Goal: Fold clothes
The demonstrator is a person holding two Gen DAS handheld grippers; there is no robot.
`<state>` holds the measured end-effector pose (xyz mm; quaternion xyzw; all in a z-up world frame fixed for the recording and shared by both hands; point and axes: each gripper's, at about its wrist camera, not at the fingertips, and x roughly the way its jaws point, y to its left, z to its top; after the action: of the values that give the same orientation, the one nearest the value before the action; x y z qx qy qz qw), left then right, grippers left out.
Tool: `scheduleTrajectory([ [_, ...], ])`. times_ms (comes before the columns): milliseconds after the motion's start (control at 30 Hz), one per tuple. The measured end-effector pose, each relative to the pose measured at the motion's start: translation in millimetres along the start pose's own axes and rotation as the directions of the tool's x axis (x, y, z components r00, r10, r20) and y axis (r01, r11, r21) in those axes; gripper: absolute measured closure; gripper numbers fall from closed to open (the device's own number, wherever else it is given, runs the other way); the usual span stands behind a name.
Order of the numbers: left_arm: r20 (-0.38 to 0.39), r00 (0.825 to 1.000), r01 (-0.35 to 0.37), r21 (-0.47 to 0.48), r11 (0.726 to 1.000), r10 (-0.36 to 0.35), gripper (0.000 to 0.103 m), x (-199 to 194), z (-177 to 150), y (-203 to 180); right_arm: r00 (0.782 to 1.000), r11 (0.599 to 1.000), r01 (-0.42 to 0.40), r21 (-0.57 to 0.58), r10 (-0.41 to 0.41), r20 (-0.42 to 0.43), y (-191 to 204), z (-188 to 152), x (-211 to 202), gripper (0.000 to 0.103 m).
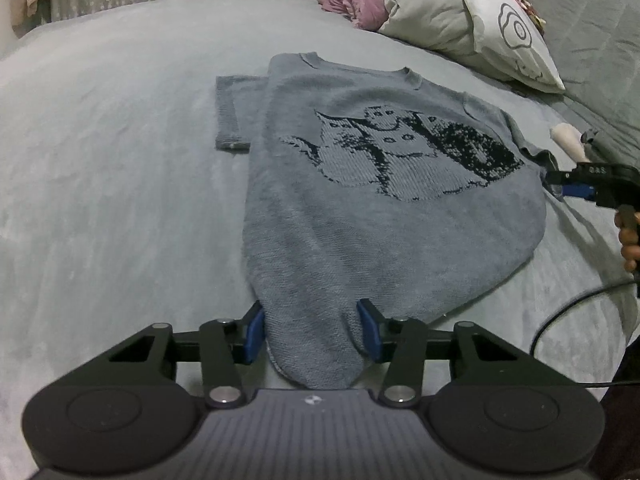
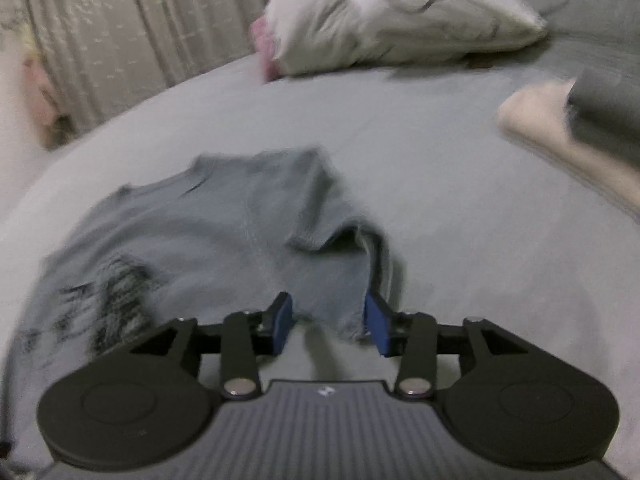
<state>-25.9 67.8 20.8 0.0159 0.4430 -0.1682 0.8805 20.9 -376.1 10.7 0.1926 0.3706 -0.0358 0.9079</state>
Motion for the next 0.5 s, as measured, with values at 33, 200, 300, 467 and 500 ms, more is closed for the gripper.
scheduleTrajectory([
  [33,-0.001,1.000,-0.003,0.001,1.000,0.003,0.054,1,0,-1,0.999,0.999,-0.037,0.014,0.037,-0.020,0,-4,2,0.054],
  [200,-0.005,1.000,-0.015,0.004,1.000,0.015,0.055,1,2,-3,0.995,0.994,-0.095,0.053,0.096,-0.031,2,-8,2,0.054],
  [300,-0.015,1.000,-0.005,0.001,1.000,0.005,0.055,-1,2,-2,0.992,0.989,-0.103,0.110,0.111,-0.067,0,-9,-4,0.054],
  [467,-0.022,1.000,0.005,0.004,1.000,-0.005,0.056,-2,1,-4,0.976,0.976,-0.185,0.116,0.196,-0.093,7,-21,-5,0.054],
  [500,-0.019,1.000,0.000,0.016,1.000,0.000,0.056,-2,0,-7,0.974,0.973,-0.197,0.120,0.209,-0.091,10,-22,-1,0.054],
])
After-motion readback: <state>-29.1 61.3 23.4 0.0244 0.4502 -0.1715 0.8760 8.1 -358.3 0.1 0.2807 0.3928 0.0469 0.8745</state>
